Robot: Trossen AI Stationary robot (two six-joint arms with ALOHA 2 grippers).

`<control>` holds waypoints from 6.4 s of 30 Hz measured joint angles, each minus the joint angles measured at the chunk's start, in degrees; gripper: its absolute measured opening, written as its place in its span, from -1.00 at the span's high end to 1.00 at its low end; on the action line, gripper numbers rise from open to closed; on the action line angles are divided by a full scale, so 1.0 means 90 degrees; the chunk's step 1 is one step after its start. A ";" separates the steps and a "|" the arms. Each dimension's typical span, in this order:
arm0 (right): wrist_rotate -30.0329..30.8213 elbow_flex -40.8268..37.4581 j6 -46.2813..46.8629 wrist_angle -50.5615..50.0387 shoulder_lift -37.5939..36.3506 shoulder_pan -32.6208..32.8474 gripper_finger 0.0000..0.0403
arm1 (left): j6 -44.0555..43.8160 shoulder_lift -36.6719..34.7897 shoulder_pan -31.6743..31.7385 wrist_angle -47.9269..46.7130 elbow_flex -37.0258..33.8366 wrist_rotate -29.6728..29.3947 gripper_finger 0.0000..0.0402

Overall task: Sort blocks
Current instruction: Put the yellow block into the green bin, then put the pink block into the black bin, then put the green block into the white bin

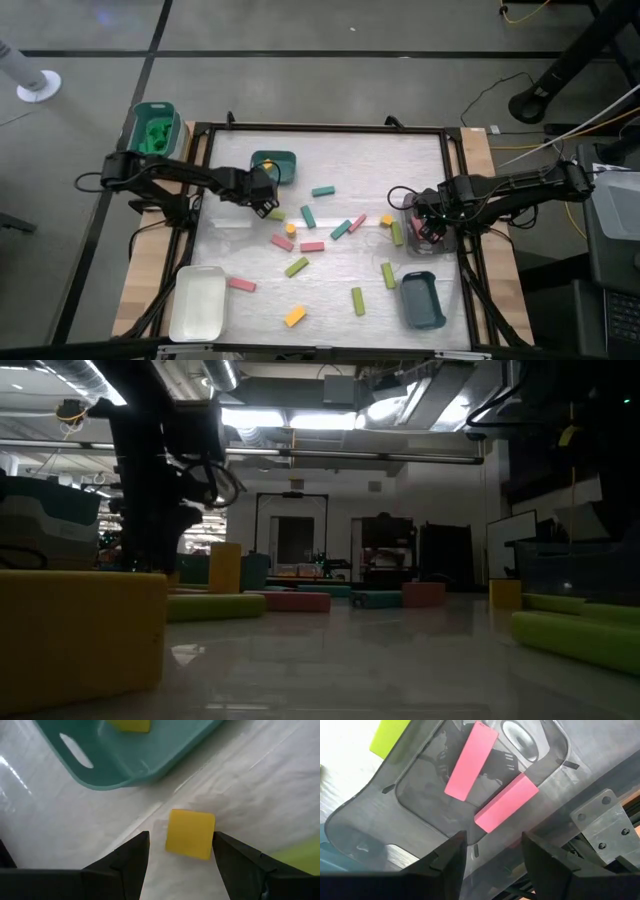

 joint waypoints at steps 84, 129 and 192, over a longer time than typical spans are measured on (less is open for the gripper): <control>0.0489 0.0692 -0.7512 0.5992 0.3921 -0.0809 0.07 | 0.2195 -0.1039 0.1620 0.2594 -0.0102 0.0582 -0.01; 0.1301 0.3067 -0.4462 -0.1086 0.2904 0.0049 0.67 | 0.2129 -0.0769 -0.1448 0.3121 -0.0107 0.2467 0.08; 0.1498 0.1124 -0.1671 -0.0950 0.2819 0.1083 0.53 | 0.0279 0.1871 -0.3908 0.2918 0.1326 0.0833 0.08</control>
